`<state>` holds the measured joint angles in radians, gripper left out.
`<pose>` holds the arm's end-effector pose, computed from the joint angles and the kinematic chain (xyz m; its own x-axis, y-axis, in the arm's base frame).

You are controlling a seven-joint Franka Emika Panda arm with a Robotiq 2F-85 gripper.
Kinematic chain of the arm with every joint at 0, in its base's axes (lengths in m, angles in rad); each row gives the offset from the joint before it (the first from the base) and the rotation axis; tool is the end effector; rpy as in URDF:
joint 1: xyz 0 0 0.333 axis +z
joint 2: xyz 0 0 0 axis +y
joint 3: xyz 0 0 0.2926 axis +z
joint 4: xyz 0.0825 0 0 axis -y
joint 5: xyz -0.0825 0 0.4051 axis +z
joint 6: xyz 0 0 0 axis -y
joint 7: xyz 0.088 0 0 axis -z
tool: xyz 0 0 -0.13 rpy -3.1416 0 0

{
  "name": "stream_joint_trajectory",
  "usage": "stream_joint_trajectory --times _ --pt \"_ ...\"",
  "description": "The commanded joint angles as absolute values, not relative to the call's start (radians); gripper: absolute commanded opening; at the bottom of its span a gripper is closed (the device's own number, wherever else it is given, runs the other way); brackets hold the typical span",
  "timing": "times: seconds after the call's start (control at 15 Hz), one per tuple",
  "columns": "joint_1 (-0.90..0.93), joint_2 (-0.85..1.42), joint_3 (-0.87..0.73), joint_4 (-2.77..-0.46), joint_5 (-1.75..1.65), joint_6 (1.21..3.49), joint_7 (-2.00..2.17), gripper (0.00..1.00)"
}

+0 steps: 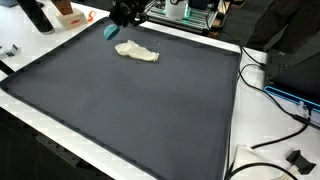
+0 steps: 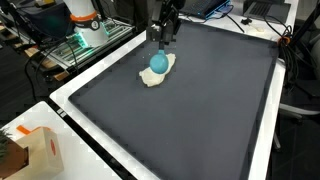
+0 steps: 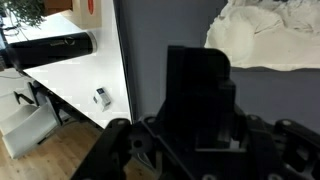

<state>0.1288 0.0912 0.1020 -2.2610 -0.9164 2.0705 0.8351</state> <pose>0.5218 0.0645 0.2605 0.9897 0.0293 0.1403 -0.0742 -0.7329 0.6762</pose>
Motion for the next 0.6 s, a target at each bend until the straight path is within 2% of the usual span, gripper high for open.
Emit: stream_joint_trajectory --times 0.0,0.53 --pt "0.093 -0.009 0.084 -2.346 -0.835 2.193 0.735 0.27" --pt "0.042 -0.115 0.038 -2.428 -0.567 2.384 0.466 0.27"
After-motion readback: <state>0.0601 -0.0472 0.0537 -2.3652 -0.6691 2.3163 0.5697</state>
